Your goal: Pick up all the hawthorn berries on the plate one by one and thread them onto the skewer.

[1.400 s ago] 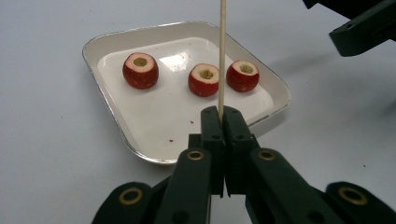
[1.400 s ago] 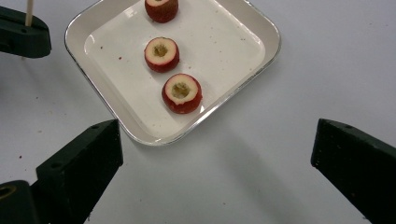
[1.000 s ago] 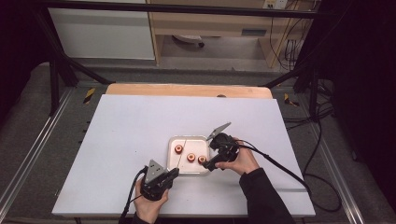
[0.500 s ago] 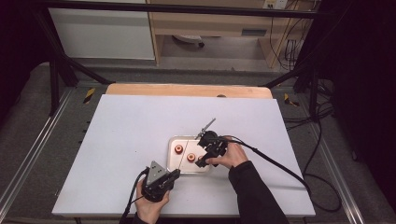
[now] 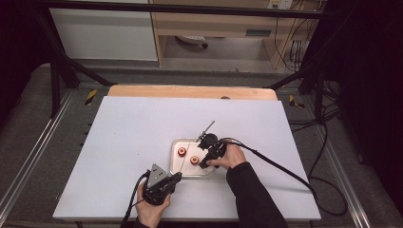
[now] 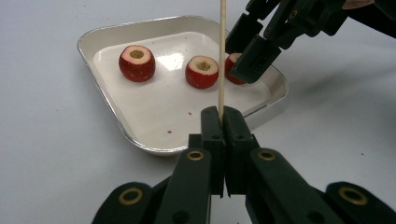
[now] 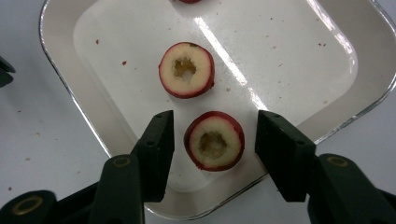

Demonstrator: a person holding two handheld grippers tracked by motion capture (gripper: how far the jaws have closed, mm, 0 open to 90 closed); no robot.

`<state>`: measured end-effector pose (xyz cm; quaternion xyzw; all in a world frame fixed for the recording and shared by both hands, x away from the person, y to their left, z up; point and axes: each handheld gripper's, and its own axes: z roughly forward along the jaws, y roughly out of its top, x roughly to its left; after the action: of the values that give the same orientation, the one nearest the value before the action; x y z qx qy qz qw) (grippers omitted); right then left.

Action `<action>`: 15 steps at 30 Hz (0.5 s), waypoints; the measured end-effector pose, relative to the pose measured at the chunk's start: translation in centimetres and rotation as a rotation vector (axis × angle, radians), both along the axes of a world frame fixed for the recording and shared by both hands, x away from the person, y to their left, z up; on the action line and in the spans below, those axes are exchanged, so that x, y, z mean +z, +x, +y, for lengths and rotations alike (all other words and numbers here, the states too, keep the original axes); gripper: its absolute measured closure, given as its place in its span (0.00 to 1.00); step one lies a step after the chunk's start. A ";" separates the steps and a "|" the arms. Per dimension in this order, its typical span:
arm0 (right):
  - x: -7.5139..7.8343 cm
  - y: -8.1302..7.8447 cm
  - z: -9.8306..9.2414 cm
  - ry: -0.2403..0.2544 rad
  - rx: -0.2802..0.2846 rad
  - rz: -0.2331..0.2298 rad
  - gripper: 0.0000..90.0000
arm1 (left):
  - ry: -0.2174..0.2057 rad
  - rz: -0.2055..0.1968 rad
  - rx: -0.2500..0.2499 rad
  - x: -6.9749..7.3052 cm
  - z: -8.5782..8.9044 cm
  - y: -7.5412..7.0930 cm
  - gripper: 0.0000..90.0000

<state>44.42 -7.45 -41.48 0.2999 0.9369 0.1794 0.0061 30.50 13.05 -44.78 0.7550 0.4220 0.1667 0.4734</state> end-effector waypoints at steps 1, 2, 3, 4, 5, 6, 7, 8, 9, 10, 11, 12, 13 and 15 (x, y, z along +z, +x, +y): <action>-0.1 0.0 0.2 -0.013 0.007 -0.001 0.58 | 0.001 0.000 -0.001 0.0 0.0 0.0 0.98; -0.1 0.0 0.3 -0.016 0.019 -0.006 0.60 | 0.002 -0.001 -0.002 0.0 0.0 0.0 0.98; -0.1 0.0 0.3 -0.016 0.019 -0.006 0.60 | 0.002 0.000 -0.003 0.0 0.0 0.0 0.98; -0.1 -0.1 0.4 -0.018 0.016 -0.002 0.61 | 0.003 0.000 -0.003 0.0 0.0 0.0 0.98; -0.1 -0.1 0.5 -0.023 0.024 -0.006 0.62 | 0.002 0.000 -0.003 0.0 0.0 0.0 0.98; -0.1 0.0 0.5 -0.034 0.032 -0.002 0.63 | 0.002 0.001 -0.002 0.0 0.1 0.0 0.98; -0.1 0.0 0.5 -0.037 0.033 -0.002 0.64 | 0.002 0.002 -0.003 0.0 0.1 0.0 0.98; -0.1 0.0 0.5 -0.037 0.033 -0.002 0.64 | 0.002 0.002 -0.003 0.0 0.1 0.0 0.98; -0.1 0.0 0.5 -0.039 0.032 0.000 0.65 | 0.004 0.002 -0.004 0.0 0.1 0.0 0.98; -0.2 0.0 0.6 -0.043 0.033 0.002 0.65 | 0.004 0.002 -0.004 -0.1 0.1 0.0 0.98; -0.2 0.0 0.6 -0.044 0.027 0.007 0.65 | 0.005 0.002 -0.004 0.0 0.1 0.0 0.98; -0.2 0.0 0.6 -0.045 0.029 0.006 0.66 | 0.006 0.002 -0.005 0.0 0.1 0.0 0.98; -0.2 0.0 0.6 -0.045 0.029 0.006 0.66 | 0.006 0.002 -0.006 0.0 0.1 0.0 0.98; -0.2 0.0 0.7 -0.049 0.015 0.011 0.66 | 0.007 0.004 -0.007 0.0 0.1 0.0 0.98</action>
<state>44.45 -6.80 -41.66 0.2934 0.9433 0.1549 0.0070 30.49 13.15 -44.83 0.7583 0.4196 0.1651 0.4707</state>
